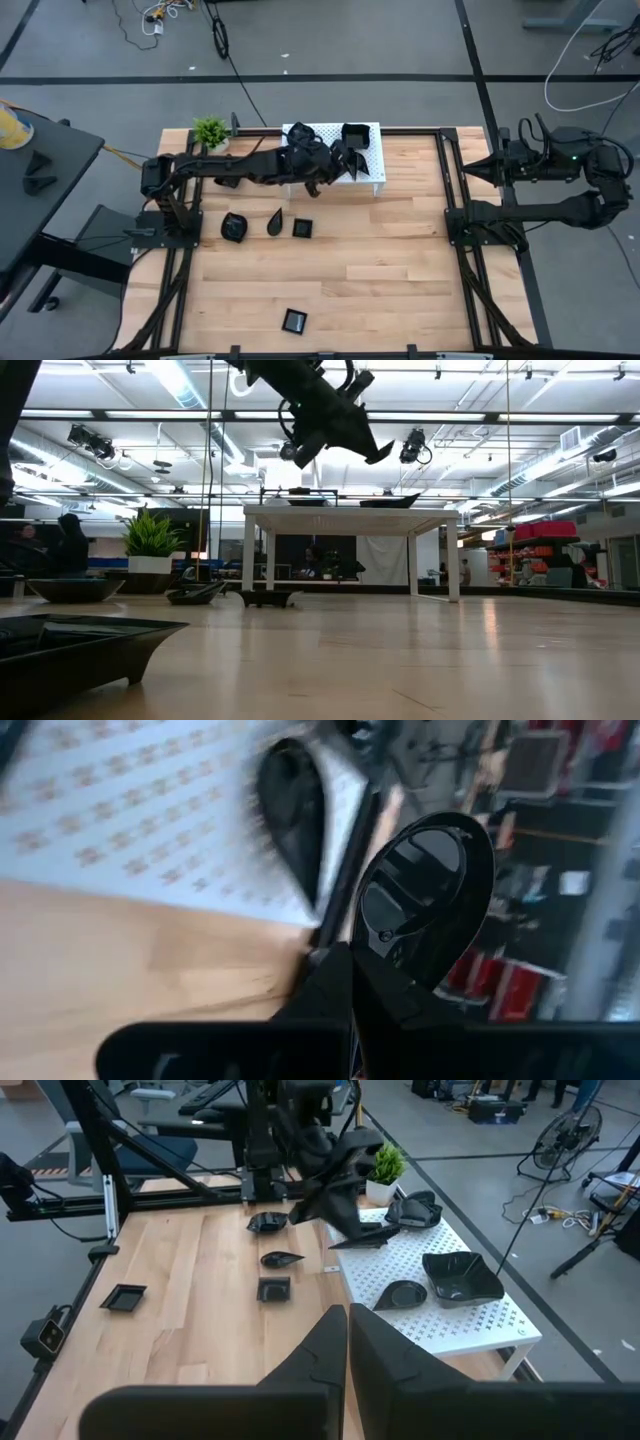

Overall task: Pick & Place Mini shaped plates
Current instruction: Stack the drop-shaped plate on top of the drop-shaped plate on the shelf

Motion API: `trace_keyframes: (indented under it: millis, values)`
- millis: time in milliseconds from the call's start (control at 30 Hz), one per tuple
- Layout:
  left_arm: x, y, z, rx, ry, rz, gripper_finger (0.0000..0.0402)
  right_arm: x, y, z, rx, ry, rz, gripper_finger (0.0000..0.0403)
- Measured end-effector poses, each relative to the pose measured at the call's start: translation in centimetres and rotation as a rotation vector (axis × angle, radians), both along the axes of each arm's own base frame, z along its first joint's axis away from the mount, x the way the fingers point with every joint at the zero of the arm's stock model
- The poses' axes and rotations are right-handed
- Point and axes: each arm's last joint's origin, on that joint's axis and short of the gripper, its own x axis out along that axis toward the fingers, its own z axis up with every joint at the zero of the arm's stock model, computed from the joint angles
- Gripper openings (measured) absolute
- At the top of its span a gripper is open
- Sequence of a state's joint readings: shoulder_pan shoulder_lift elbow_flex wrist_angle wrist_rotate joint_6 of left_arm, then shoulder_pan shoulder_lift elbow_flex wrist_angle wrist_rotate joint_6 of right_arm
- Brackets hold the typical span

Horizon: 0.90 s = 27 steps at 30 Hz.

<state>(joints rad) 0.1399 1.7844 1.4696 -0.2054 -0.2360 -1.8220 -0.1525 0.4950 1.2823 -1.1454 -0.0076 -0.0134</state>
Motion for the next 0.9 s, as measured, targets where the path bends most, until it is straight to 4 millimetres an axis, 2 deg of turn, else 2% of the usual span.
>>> trace_keyframes:
  millis: [200,500,700,900]
  values:
    - [0.7,0.4,1.8,0.042,-0.071,0.066,0.0002,0.0,0.0,0.0,0.0,0.0,0.0,0.002]
    - [2.5,0.7,4.7,0.074,-0.015,0.081,0.0002,0.0,0.0,0.0,0.0,0.0,0.0,0.002]
    - [3.7,0.9,4.5,0.053,0.011,0.089,0.0002,0.0,0.0,0.0,0.0,0.0,0.0,0.002]
    - [4.7,0.9,2.5,-0.011,0.041,0.095,0.0002,0.0,0.0,0.0,0.0,0.0,0.0,0.002]
